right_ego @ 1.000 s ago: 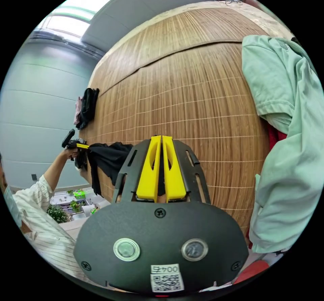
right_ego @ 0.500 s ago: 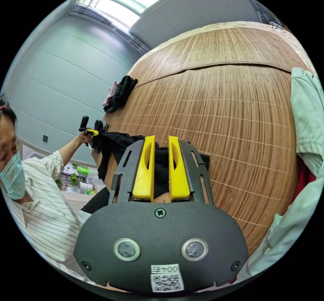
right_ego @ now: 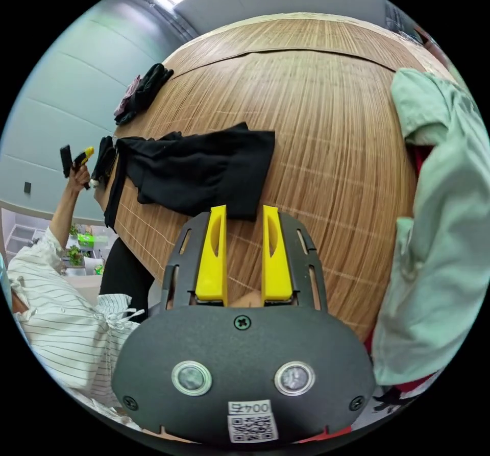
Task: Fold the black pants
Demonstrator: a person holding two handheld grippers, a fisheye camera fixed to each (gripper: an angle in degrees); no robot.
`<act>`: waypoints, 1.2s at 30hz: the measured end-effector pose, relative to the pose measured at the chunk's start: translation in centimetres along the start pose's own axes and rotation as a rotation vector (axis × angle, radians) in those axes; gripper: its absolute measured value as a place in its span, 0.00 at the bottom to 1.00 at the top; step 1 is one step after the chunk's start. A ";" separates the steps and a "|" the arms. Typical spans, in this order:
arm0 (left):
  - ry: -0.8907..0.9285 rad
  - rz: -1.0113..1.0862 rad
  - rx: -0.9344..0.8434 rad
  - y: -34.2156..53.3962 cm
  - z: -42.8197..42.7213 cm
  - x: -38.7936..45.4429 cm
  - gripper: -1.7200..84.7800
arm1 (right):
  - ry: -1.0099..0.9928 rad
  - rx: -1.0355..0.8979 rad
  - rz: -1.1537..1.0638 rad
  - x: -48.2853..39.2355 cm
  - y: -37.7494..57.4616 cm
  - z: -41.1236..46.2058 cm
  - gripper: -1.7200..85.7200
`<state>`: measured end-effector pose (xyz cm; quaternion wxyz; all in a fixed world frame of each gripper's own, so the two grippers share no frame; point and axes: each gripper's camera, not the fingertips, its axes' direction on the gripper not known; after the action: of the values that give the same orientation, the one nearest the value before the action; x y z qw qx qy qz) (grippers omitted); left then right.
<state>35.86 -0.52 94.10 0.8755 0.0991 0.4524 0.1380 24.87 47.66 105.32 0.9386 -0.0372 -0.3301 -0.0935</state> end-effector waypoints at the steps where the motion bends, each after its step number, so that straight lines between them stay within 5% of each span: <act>1: -0.051 0.076 -0.077 0.2 2.7 4.4 0.12 | -0.014 0.015 0.018 0.0 0.9 0.0 0.15; 7: -0.401 0.476 -0.255 1.5 13.4 21.5 0.13 | -0.179 0.204 0.196 -0.2 7.8 -2.5 0.14; 17: -0.740 0.663 -0.446 1.2 19.0 28.7 0.07 | -0.475 0.354 0.356 -1.3 16.7 -3.6 0.13; 30: -0.366 0.151 -0.298 -9.3 0.7 27.8 0.03 | -0.898 0.390 0.547 -5.3 22.1 1.9 0.20; 34: -0.315 0.077 -0.266 -10.1 -3.0 26.6 0.03 | -0.894 0.396 0.605 -7.1 21.9 3.3 0.21; 36: -0.321 0.074 -0.267 -9.9 -3.9 26.3 0.03 | -0.705 0.382 0.594 -9.1 21.6 2.6 0.19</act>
<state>48.73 -0.96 68.78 0.9360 0.0196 0.2809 0.2113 20.64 70.52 101.53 0.7458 0.0134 -0.6138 0.2585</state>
